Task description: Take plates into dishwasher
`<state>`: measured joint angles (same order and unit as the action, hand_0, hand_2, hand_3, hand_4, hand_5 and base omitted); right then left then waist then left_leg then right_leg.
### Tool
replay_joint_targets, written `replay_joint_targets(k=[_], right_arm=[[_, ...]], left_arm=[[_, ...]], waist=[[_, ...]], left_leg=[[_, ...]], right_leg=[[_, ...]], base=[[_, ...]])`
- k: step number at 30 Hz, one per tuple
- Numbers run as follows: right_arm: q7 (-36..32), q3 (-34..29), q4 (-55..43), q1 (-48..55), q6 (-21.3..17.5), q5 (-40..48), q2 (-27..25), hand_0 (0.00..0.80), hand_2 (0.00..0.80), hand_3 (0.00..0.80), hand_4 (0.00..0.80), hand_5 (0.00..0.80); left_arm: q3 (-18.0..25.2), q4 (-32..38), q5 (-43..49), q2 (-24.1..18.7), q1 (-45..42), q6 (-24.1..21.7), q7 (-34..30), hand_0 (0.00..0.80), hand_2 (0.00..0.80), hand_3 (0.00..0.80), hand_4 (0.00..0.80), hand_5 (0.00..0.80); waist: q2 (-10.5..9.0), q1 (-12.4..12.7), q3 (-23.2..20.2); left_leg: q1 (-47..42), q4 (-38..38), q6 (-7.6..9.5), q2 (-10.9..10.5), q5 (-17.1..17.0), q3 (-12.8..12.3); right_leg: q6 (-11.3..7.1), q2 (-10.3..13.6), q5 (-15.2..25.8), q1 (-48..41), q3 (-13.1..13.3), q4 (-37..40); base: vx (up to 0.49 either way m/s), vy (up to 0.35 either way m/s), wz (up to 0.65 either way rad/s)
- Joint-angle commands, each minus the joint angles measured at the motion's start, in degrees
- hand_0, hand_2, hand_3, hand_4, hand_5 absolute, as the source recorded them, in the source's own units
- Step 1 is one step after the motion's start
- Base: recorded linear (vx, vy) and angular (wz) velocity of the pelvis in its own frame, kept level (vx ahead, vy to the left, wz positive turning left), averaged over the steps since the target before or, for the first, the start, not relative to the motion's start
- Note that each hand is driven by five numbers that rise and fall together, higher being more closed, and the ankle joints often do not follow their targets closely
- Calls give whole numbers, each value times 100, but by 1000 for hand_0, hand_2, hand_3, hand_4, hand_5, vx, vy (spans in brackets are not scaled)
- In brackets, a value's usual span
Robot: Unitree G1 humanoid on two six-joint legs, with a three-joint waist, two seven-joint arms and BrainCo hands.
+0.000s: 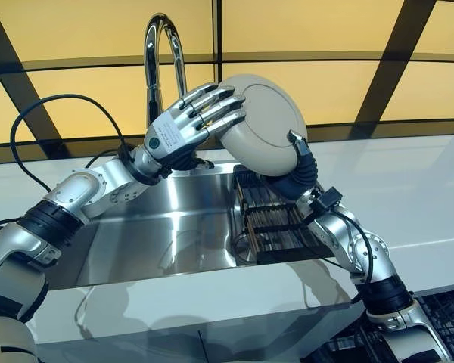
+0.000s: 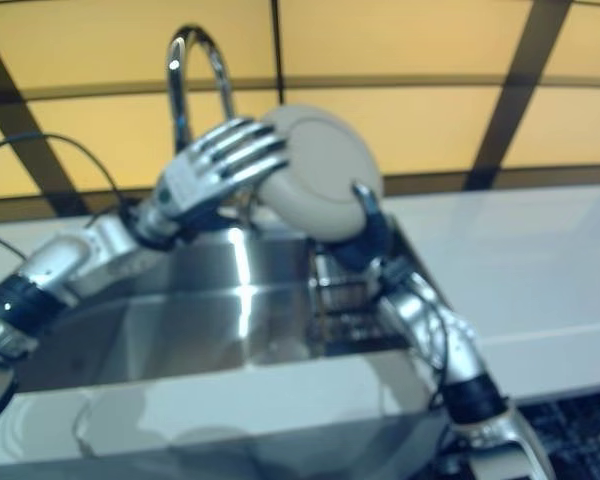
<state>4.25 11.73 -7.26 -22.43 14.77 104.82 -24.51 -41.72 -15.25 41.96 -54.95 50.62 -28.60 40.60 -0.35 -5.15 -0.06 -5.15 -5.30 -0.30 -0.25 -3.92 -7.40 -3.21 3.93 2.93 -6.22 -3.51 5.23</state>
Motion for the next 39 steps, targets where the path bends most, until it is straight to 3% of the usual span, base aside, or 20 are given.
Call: replay_joint_targets(k=[1, 3, 5, 9, 14, 19, 28, 32, 34, 36, 39], right_arm=[[-231, -1215, -576, -643, -852, -318, -167, 800, 800, 800, 800, 800], [-182, -1363, -506, -579, -887, -508, -215, 800, 800, 800, 800, 800], [-144, -1643, -473, -432, -839, -697, -309, 800, 800, 800, 800, 800], [-208, -2059, -468, -79, -816, -828, -480, 800, 800, 800, 800, 800], [-166, -2363, -492, 277, -941, -920, -585, 800, 800, 800, 800, 800], [-12, -2495, -472, 396, -1141, -1090, -583, 800, 800, 800, 800, 800], [371, -2926, -154, 596, -1167, -1132, -749, 800, 800, 800, 800, 800], [325, -3129, 36, 747, -1189, -1162, -812, 800, 800, 800, 800, 800], [282, -3235, 186, 812, -1288, -1378, -887, 800, 800, 800, 800, 800], [232, -3343, 382, 816, -1386, -1612, -994, 800, 800, 800, 800, 800], [216, -3518, 683, 763, -1478, -1907, -1236, 800, 800, 800, 800, 800]], left_arm=[[343, -1036, -280, -312, -323, 156, 67, 0, 0, 0, 0, 0], [588, -1054, -438, -345, -585, 154, 111, 0, 0, 0, 0, 0], [1113, -964, -620, -387, -1171, 169, 202, 0, 0, 0, 0, 0], [2409, -571, -807, -304, -2432, 179, 394, 0, 0, 0, 0, 0], [4133, 346, -1521, 94, -3643, 10, 383, 0, 0, 0, 0, 0], [5295, 1293, -2151, 376, -4001, -48, 631, 0, 0, 0, 0, 0], [7051, 1776, -3007, 665, -4612, -451, 1723, 0, 0, 0, 0, 0], [7786, 1517, -3808, 892, -5005, -568, 2079, 0, 0, 0, 0, 0], [8204, 998, -4422, 1017, -5260, -665, 2156, 0, 0, 0, 0, 0], [8547, 235, -5165, 1135, -5492, -775, 2069, 0, 0, 0, 0, 0], [8834, -1752, -6649, 1218, -5943, -1007, 1682, 0, 0, 0, 0, 0]], waist=[[7, 132, 83], [-3, 151, 89], [-24, 192, 100], [-74, 305, 124], [-152, 466, 127], [-213, 639, 114], [-236, 877, 4], [-237, 989, -12], [-234, 1032, -23], [-225, 1068, -25], [-204, 1083, -20]], left_leg=[[-84, 30, -21, -214, 400, 192], [-86, 30, -20, -215, 401, 194], [-80, 30, -14, -222, 401, 209], [-67, 30, -6, -238, 406, 292], [-37, 30, -18, -245, 390, 415], [-6, 30, -34, -266, 375, 550], [24, 30, -58, -314, 363, 714], [25, 30, -63, -323, 370, 774], [23, 30, -61, -330, 366, 813], [25, 30, -59, -335, 359, 834], [41, 30, -47, -353, 352, 870]], right_leg=[[-133, -225, -79, 4, -458, -23], [-135, -216, -77, 2, -466, -23], [-136, -205, -78, 4, -475, -23], [-130, -186, -98, 0, -495, -23], [-135, -149, -120, -22, -583, -23], [-137, -99, -140, -60, -742, -23], [-138, -35, -205, -85, -953, -23], [-138, -15, -240, -95, -1021, -23], [-139, -14, -254, -98, -1048, -23], [-140, -16, -260, -93, -1058, -23], [-160, -13, -260, -76, -1057, -23]], base=[[0, 0, 0], [0, 0, 0], [0, 0, 0], [0, 0, 0], [-1, 4, 5], [-3, -10, 23], [8, -1, 12], [4, 4, 8], [9, -3, 10], [12, -1, 9], [5, -1, 2]])
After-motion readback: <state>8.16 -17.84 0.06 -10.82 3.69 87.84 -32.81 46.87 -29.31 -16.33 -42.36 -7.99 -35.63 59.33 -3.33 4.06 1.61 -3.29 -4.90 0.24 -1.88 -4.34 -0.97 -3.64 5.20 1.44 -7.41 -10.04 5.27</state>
